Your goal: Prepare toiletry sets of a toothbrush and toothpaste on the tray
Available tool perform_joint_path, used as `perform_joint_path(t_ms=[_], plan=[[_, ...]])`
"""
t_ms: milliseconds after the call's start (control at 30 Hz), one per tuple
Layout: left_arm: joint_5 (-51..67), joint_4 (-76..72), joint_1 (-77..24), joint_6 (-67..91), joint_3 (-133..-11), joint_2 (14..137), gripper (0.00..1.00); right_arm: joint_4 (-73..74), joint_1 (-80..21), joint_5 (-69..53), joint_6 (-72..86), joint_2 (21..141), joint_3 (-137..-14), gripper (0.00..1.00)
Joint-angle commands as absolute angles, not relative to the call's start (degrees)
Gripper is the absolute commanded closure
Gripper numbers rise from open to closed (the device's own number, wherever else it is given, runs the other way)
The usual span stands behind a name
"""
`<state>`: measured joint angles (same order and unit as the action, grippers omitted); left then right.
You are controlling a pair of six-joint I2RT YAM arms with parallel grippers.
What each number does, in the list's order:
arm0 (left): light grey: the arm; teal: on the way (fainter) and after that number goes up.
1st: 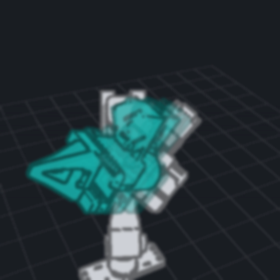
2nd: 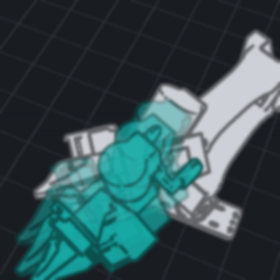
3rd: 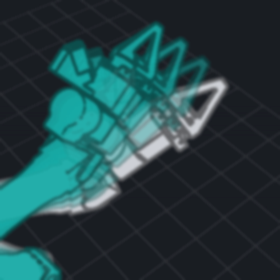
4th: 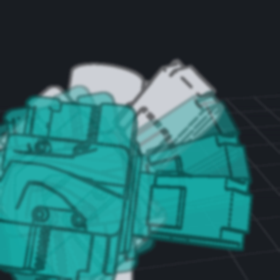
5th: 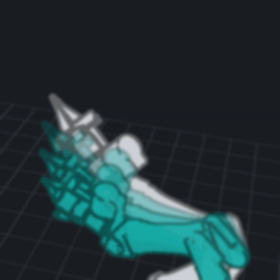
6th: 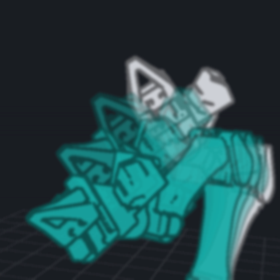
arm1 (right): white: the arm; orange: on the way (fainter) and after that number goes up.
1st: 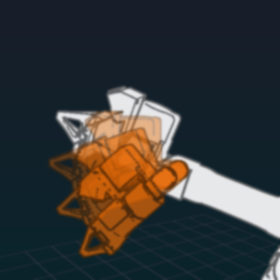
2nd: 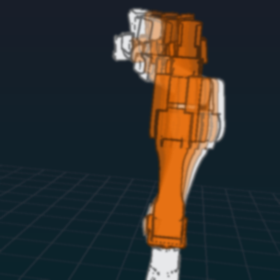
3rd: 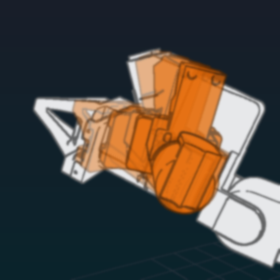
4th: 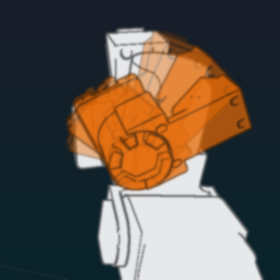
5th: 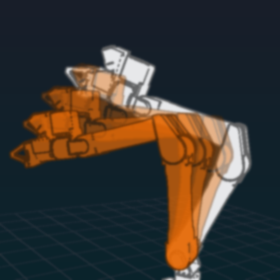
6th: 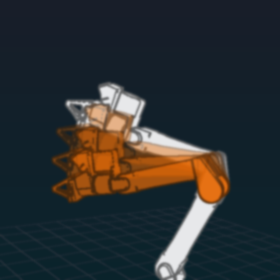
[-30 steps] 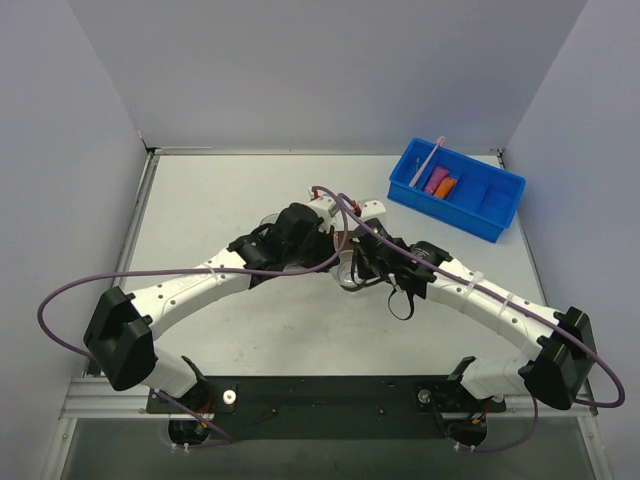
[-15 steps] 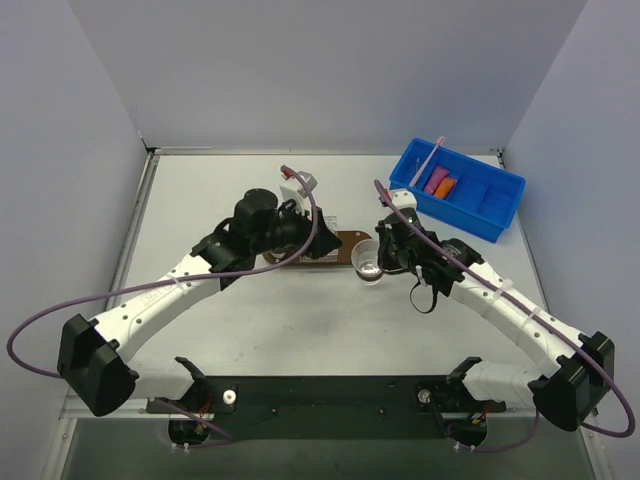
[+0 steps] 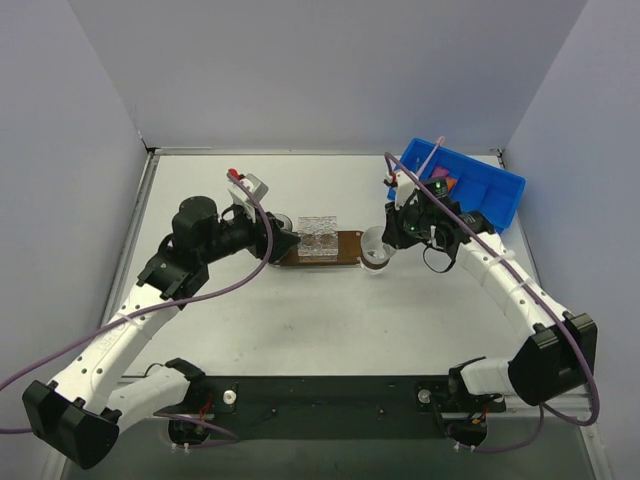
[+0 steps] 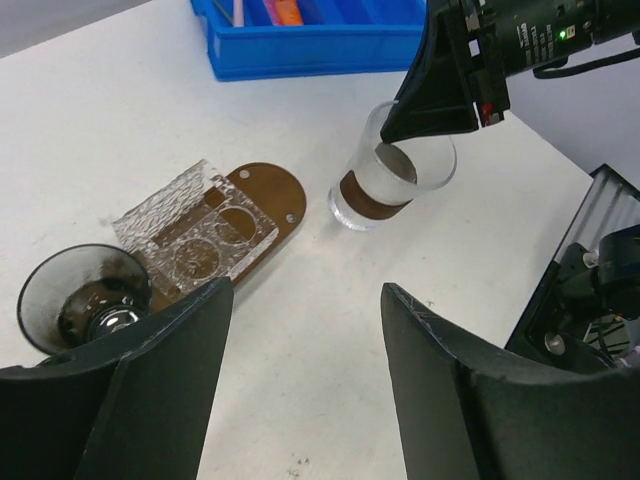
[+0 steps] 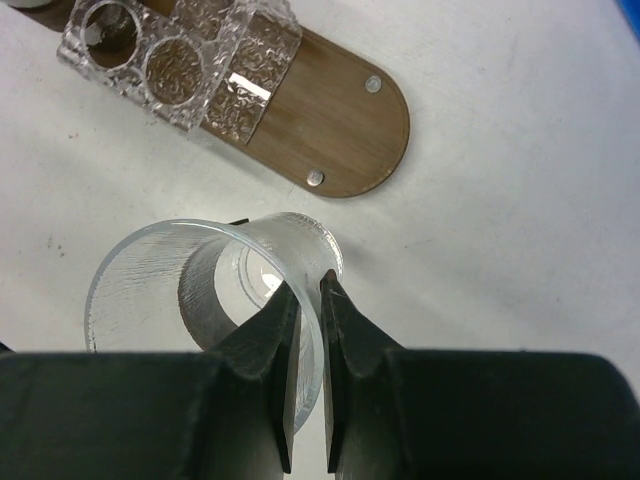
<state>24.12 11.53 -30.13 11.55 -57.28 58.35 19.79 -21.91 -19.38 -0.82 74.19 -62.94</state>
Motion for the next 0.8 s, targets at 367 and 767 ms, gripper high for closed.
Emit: perform_joint_path(t_ms=[367, 767], plan=[[18.9, 12.66, -27.42, 7.65, -55.55, 57.31, 0.29, 9.5, -20.22, -27.25, -8.88, 88.24, -72.86, 1.0], [18.28, 13.01, -27.42, 7.38, -55.55, 58.01, 0.29, 5.71, -20.92, -26.28, -9.93, 94.65, -74.62, 1.0]])
